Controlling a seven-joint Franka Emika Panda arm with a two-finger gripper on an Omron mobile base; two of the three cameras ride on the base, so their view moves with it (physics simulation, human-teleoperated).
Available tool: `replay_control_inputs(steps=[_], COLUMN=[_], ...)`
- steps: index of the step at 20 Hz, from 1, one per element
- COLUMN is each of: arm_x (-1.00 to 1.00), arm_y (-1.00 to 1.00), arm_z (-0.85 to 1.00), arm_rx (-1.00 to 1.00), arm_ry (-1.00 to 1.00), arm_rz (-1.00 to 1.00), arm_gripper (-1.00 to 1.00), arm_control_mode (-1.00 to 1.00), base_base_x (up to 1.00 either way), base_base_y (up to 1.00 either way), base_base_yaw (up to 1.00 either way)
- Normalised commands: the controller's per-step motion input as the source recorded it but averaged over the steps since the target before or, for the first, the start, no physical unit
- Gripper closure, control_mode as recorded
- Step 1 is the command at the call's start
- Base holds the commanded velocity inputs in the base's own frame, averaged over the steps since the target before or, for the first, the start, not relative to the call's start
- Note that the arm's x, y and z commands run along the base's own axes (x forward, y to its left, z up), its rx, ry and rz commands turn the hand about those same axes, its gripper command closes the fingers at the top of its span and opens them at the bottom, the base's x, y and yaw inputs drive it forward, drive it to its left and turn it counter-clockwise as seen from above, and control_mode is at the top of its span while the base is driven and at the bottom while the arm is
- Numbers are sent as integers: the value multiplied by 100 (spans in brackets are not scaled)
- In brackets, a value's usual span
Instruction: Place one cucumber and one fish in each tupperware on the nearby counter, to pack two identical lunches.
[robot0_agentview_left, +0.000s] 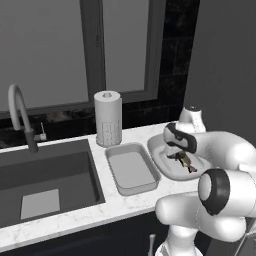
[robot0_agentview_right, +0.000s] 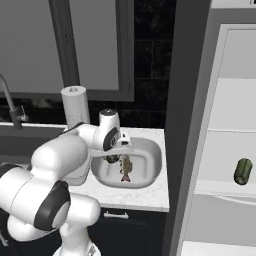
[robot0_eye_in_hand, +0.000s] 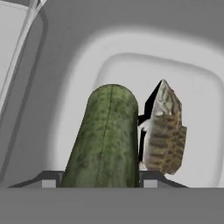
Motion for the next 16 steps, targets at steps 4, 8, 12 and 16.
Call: replay_control_inputs(steps=[4,8,12,16], arm_x=[14,1,1,3], arm_y=[0,0,0,0], arm_z=[-24,-25,-24,-13], arm_rx=[0,0,0,0], arm_ry=[-1,0,2,-1], arm_rz=[0,0,0,0], arm_gripper=[100,100,100,100], arm_control_mode=[-100,-100,-100,-100], base_base_x=[0,0,0,0], base_base_y=[0,0,0,0], base_base_yaw=[0,0,0,0])
